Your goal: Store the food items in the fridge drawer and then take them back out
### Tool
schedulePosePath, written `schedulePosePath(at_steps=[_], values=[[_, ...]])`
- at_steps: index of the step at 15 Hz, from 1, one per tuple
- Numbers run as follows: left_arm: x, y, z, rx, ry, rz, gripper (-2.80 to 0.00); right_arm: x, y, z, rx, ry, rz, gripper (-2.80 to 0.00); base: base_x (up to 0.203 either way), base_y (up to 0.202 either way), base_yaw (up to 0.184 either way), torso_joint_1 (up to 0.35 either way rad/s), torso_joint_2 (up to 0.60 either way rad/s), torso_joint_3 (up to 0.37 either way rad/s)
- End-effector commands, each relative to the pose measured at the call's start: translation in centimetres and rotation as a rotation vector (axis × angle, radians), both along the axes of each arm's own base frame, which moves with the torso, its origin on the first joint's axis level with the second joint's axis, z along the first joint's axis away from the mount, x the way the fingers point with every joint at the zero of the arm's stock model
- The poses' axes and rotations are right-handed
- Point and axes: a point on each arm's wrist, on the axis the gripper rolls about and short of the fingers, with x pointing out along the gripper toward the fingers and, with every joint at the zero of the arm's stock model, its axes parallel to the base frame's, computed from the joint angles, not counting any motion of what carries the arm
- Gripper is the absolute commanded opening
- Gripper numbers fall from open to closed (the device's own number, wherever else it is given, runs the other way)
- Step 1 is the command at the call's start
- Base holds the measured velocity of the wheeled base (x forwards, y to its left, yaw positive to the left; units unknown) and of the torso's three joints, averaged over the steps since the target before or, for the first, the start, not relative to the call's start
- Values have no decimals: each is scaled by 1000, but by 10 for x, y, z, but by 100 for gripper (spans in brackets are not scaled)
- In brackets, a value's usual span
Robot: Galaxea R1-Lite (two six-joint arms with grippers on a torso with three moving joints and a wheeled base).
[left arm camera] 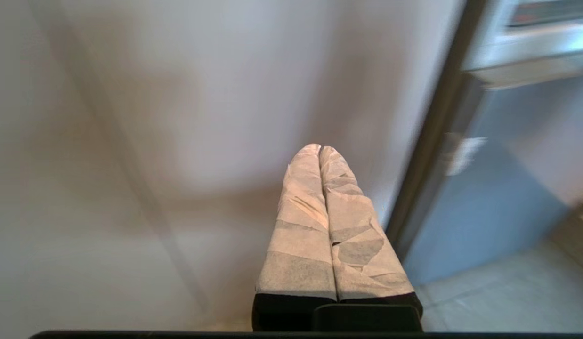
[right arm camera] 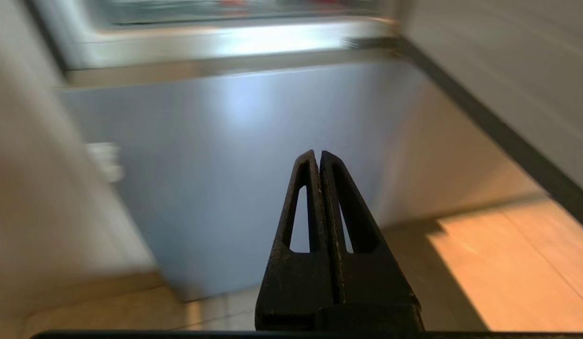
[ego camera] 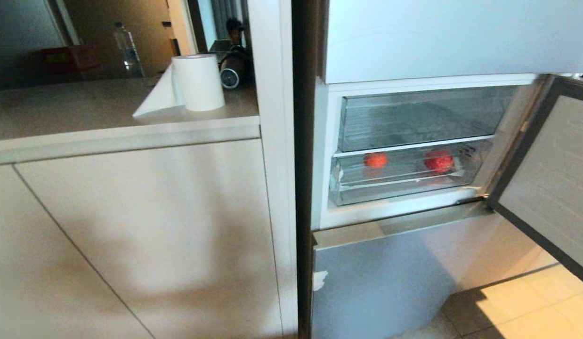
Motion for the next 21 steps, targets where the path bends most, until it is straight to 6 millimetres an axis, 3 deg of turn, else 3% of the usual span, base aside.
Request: schedulePosePath(at_steps=[1,7,11,14,17,18,21], values=[[0,0,0,0,1,0,-280,0,0,0,3,1,0,-280,1,-7,168,3,10,2],[0,0,0,0,0,0,-280,0,0,0,13,1,0,-280,0,-8,167,3,2,3],[0,0,0,0,1,0,-280,0,0,0,-52,3,11,-280,-1,0,23,1,1,1],[0,0,0,0,1,0,-280,1,0,31,-13,16,16,-280,0,0,0,0,0,0],[0,0,0,0,1,0,-280,34,2,66,85,206,72,-280,0,0,0,0,0,0],[0,0,0,0,1,0,-280,47,2,71,109,257,101,0,0,0,0,0,0,0],[0,0,0,0,1,0,-280,99,4,79,165,393,177,0,0,0,0,0,0,0]])
